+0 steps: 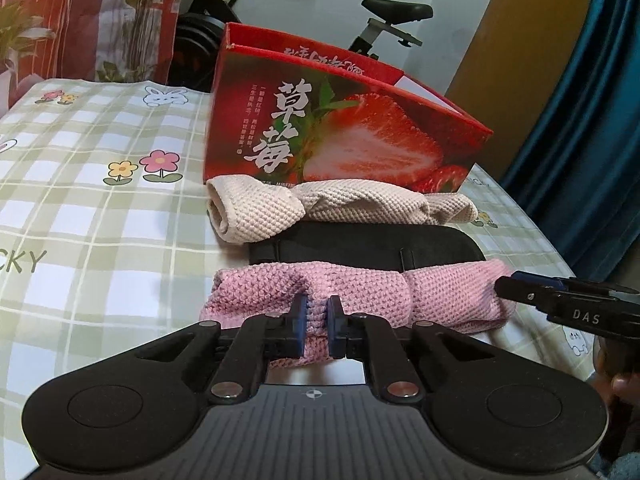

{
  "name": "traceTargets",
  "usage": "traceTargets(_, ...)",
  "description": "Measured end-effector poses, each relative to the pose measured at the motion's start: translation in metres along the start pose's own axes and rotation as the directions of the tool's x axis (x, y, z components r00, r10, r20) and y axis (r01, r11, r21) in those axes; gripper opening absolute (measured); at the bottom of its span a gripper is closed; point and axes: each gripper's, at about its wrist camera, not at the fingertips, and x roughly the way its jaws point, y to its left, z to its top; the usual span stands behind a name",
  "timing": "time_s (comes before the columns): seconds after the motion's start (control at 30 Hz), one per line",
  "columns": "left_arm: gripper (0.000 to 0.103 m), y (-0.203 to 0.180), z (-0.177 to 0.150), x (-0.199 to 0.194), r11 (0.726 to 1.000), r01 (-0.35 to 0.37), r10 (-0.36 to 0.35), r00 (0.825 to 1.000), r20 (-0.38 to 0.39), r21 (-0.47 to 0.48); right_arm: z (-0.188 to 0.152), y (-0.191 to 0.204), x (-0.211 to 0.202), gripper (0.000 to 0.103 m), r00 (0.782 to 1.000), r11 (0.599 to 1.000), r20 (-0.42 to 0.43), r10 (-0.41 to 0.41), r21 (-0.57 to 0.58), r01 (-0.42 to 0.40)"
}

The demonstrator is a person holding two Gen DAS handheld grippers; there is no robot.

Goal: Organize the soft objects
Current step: 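Lift the pink towel off the table with both grippers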

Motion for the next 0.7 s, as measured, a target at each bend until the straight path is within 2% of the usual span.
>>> traceTargets(0.23, 0.011, 0.004, -0.001, 0.004, 1.0, 0.005, -0.005, 1.0, -0.013, -0.016, -0.002, -0.001, 0.004, 0.035, 1.0, 1.0, -0.026, 0.01, -0.003, -0.01)
traceTargets(0.33, 0.011, 0.006, -0.001, 0.005, 1.0, 0.009, -0.01, 1.0, -0.017, -0.024, -0.005, -0.002, 0.013, 0.044, 0.998, 1.0, -0.058, 0.01, 0.006, -0.01)
traceTargets(0.43, 0.011, 0.006, -0.002, 0.005, 1.0, 0.01, -0.011, 1.0, -0.019, -0.026, -0.01, 0.001, 0.018, 0.041, 0.995, 1.0, -0.097, 0.031, 0.007, -0.031)
traceTargets(0.5, 0.011, 0.005, -0.002, 0.005, 1.0, 0.009, -0.01, 1.0, -0.02, -0.023, -0.011, 0.004, 0.019, 0.027, 0.993, 0.999, -0.112, 0.042, -0.008, -0.043)
traceTargets(0.53, 0.011, 0.004, -0.002, 0.005, 1.0, 0.009, -0.009, 1.0, -0.02, -0.021, -0.011, 0.006, 0.019, 0.025, 0.992, 0.999, -0.114, 0.043, -0.018, -0.046)
traceTargets(0.6, 0.011, 0.003, -0.002, 0.004, 1.0, 0.009, -0.01, 1.0, -0.018, -0.021, -0.01, 0.008, 0.016, 0.002, 0.992, 0.998, -0.111, 0.057, -0.024, -0.06)
traceTargets(0.7, 0.01, 0.002, -0.001, 0.0, 1.0, 0.026, -0.026, 1.0, -0.002, -0.017, -0.005, 0.008, 0.007, 0.0, 0.995, 0.997, -0.077, 0.069, -0.031, -0.072)
